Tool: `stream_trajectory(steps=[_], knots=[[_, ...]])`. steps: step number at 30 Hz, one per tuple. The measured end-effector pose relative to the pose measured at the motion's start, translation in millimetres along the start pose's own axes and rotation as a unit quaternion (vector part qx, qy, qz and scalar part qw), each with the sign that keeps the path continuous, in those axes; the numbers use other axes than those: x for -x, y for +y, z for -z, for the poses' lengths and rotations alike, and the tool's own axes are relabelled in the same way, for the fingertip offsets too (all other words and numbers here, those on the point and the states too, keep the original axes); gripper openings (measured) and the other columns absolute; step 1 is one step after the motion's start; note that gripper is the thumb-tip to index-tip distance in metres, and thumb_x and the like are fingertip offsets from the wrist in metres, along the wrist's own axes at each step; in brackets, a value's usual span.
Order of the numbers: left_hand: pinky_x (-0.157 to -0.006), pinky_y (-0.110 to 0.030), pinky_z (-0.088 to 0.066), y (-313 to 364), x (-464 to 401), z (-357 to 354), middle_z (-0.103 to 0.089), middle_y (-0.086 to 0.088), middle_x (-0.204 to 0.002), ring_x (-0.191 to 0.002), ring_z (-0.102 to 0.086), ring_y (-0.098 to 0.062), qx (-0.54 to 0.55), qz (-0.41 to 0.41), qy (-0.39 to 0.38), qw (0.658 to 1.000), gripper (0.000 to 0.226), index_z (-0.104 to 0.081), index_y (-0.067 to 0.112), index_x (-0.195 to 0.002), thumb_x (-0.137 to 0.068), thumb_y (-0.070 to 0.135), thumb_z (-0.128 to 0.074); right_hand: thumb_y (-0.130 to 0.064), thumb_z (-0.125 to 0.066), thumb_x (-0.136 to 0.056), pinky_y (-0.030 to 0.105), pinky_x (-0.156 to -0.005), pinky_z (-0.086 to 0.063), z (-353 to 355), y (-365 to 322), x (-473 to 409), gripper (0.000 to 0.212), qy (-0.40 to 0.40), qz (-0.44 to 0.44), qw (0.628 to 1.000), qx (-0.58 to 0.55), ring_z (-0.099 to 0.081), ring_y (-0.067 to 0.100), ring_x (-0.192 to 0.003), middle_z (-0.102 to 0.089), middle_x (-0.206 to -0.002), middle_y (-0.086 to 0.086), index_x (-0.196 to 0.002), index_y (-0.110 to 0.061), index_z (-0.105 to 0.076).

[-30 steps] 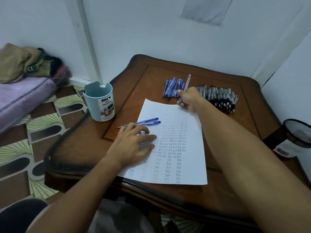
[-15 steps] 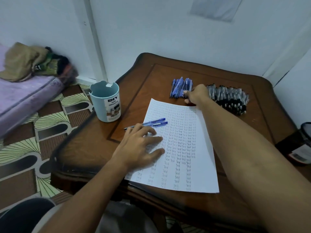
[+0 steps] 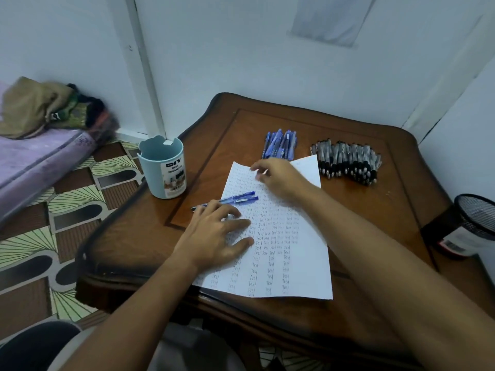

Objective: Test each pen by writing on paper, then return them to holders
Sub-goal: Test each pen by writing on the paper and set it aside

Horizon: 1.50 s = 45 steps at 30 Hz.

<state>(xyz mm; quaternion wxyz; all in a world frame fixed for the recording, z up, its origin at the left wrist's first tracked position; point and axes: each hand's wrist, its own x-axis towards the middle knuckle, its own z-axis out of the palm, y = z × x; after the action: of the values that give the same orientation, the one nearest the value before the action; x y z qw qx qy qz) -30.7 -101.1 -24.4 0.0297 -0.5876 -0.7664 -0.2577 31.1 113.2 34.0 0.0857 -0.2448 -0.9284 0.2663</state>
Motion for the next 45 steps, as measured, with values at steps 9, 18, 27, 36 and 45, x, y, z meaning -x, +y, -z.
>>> stream_trajectory(steps=[9, 18, 27, 36, 45], knots=[[-0.090, -0.044, -0.040, 5.1, 5.0, -0.2, -0.065, 0.010, -0.113, -0.105, -0.052, -0.016, -0.075, -0.022, 0.022, 0.997, 0.044, -0.070, 0.036, -0.113, -0.089, 0.066, -0.048, -0.009, -0.056, -0.099, 0.031, -0.088, -0.045, -21.7, -7.7, 8.7, 0.029, -0.062, 0.071, 0.987, 0.132, -0.055, 0.024, -0.107, -0.059, -0.119, 0.007, -0.121, -0.022, -0.070], [-0.081, -0.038, -0.039, 4.5, 4.8, -1.1, -0.064, 0.011, -0.110, -0.097, -0.047, -0.013, -0.095, -0.036, 0.028, 0.994, 0.049, -0.071, 0.034, -0.113, -0.089, 0.069, -0.045, -0.006, -0.056, -0.100, 0.027, -0.070, -0.047, -15.0, 17.1, 39.0, 0.016, 0.074, -0.089, 0.955, -0.275, -0.059, 0.018, -0.085, -0.065, -0.102, 0.006, -0.100, -0.017, -0.067], [-0.078, -0.036, -0.039, 1.1, 5.2, -2.8, -0.064, 0.010, -0.111, -0.095, -0.050, -0.015, -0.104, -0.044, 0.010, 0.994, 0.054, -0.070, 0.033, -0.116, -0.091, 0.069, -0.039, -0.002, -0.053, -0.101, 0.044, -0.077, -0.062, 18.8, 34.7, 67.9, 0.012, 0.239, -0.253, 0.639, -0.686, -0.072, 0.039, -0.087, -0.058, -0.101, 0.020, -0.112, 0.000, -0.053], [-0.087, -0.042, -0.040, 8.5, 8.8, -11.5, -0.064, 0.011, -0.112, -0.099, -0.054, -0.018, -0.096, 0.002, 0.038, 0.995, 0.051, -0.071, 0.034, -0.112, -0.088, 0.066, -0.040, -0.017, -0.046, -0.107, 0.018, -0.039, -0.029, 16.0, 26.5, 91.1, 0.022, 0.251, -0.276, 0.662, -0.650, -0.035, 0.009, -0.047, -0.054, -0.079, 0.008, -0.125, -0.019, -0.057], [-0.088, -0.045, -0.042, 14.8, 12.4, -16.3, -0.064, 0.010, -0.114, -0.100, -0.054, -0.020, -0.106, 0.033, 0.030, 0.993, 0.051, -0.070, 0.034, -0.114, -0.089, 0.064, -0.037, 0.007, -0.047, -0.099, 0.021, -0.045, -0.042, 10.3, 17.7, 110.4, 0.033, 0.207, -0.238, 0.639, -0.702, -0.048, 0.013, -0.054, -0.062, -0.082, 0.018, -0.131, -0.002, -0.047]])
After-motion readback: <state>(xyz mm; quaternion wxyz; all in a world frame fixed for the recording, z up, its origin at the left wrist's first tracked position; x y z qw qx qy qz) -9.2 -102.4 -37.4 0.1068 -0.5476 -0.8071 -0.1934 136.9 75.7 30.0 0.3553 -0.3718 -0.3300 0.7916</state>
